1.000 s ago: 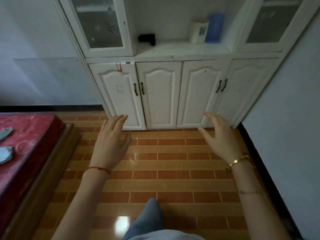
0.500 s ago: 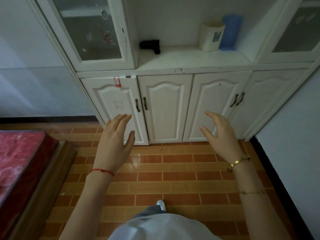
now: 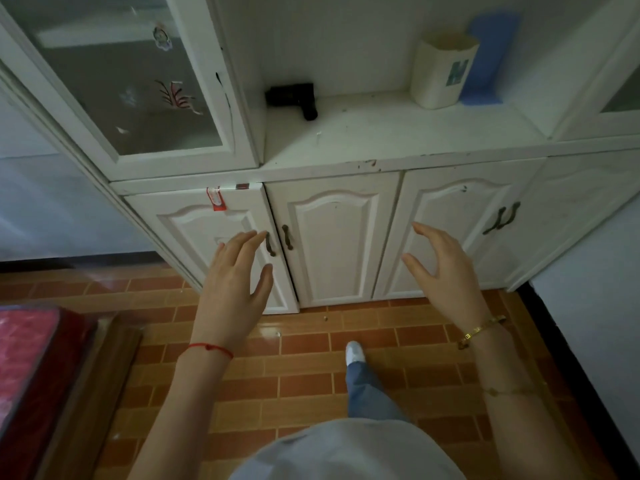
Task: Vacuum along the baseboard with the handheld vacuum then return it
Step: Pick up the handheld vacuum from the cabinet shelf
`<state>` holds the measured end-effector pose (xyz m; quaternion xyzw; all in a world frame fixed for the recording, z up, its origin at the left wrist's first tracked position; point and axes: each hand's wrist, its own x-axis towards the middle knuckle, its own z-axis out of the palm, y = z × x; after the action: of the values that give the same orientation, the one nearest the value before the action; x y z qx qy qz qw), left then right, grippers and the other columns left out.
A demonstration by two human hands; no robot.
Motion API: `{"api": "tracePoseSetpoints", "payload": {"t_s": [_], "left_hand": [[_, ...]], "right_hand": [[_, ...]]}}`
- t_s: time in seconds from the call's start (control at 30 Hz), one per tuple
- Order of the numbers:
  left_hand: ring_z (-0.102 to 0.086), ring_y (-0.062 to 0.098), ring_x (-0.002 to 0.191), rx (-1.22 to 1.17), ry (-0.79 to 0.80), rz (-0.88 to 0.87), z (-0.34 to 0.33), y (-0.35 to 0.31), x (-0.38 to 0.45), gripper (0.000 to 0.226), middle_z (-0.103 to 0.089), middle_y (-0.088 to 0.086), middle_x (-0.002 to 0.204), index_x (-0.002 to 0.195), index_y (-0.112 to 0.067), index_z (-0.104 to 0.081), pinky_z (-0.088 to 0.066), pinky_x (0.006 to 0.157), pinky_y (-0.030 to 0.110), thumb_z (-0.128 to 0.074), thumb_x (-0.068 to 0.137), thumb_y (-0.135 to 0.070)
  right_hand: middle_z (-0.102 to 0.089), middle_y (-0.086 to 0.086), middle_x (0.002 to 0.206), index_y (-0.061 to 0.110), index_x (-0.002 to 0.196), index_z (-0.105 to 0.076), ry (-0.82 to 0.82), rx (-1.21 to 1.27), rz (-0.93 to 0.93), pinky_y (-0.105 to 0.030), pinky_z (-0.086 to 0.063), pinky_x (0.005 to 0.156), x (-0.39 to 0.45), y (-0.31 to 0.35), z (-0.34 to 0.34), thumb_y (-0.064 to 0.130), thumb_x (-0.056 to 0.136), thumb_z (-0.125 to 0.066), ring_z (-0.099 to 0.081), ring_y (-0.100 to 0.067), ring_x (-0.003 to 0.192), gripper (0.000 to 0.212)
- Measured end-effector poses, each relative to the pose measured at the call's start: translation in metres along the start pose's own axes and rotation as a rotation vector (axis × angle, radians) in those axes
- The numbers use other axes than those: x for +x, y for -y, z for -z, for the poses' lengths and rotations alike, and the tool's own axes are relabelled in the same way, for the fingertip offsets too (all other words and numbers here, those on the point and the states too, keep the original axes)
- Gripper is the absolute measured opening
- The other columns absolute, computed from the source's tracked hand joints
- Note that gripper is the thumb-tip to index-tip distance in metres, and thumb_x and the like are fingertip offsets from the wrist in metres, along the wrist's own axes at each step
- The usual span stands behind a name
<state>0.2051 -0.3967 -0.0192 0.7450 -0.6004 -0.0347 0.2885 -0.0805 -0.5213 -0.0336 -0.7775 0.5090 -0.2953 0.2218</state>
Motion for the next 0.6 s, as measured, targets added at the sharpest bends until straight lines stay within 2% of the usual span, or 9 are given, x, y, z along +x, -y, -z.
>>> {"api": "tracePoseSetpoints", "payload": {"t_s": [0.1,0.2,0.37,0.6], "left_hand": [[-0.041,0.022,0.139,-0.002,-0.015,-0.011,-0.018,0.009,0.044,0.049,-0.049,0.007,0.146,0.146,-0.016,-0.045,-0.035,0.116,0.050,-0.056,0.098,-0.022],[-0.043,0.023,0.137,0.003,-0.035,-0.022,-0.035,0.012,0.096,0.049,-0.050,0.007,0.145,0.144,-0.013,-0.047,-0.036,0.115,0.041,-0.058,0.097,-0.020],[-0.045,0.024,0.135,-0.008,-0.088,-0.030,-0.053,0.009,0.185,0.047,-0.052,0.007,0.143,0.142,-0.012,-0.050,-0.039,0.114,0.047,-0.057,0.097,-0.020],[-0.051,0.026,0.125,0.002,-0.169,-0.046,-0.085,0.016,0.291,0.042,-0.057,0.010,0.134,0.136,-0.008,-0.054,-0.043,0.107,0.038,-0.059,0.095,-0.015]], "right_hand": [[-0.047,-0.001,0.142,0.018,0.142,-0.041,0.004,0.015,0.006,-0.022,-0.028,0.104,0.048,-0.011,-0.010,0.033,0.093,-0.057,-0.040,-0.014,0.133,0.054],[-0.049,-0.001,0.140,0.018,0.141,-0.043,-0.010,0.037,0.035,-0.022,-0.028,0.105,0.105,-0.023,-0.017,0.034,0.092,-0.058,-0.041,-0.015,0.132,0.053],[-0.052,-0.001,0.135,0.015,0.138,-0.046,-0.021,0.104,0.074,-0.028,-0.032,0.107,0.210,-0.029,-0.018,0.030,0.092,-0.059,-0.044,-0.018,0.128,0.050],[-0.056,-0.001,0.130,0.014,0.133,-0.051,0.017,0.136,0.132,-0.033,-0.040,0.102,0.341,-0.026,-0.040,0.029,0.093,-0.058,-0.050,-0.017,0.120,0.043]]}}
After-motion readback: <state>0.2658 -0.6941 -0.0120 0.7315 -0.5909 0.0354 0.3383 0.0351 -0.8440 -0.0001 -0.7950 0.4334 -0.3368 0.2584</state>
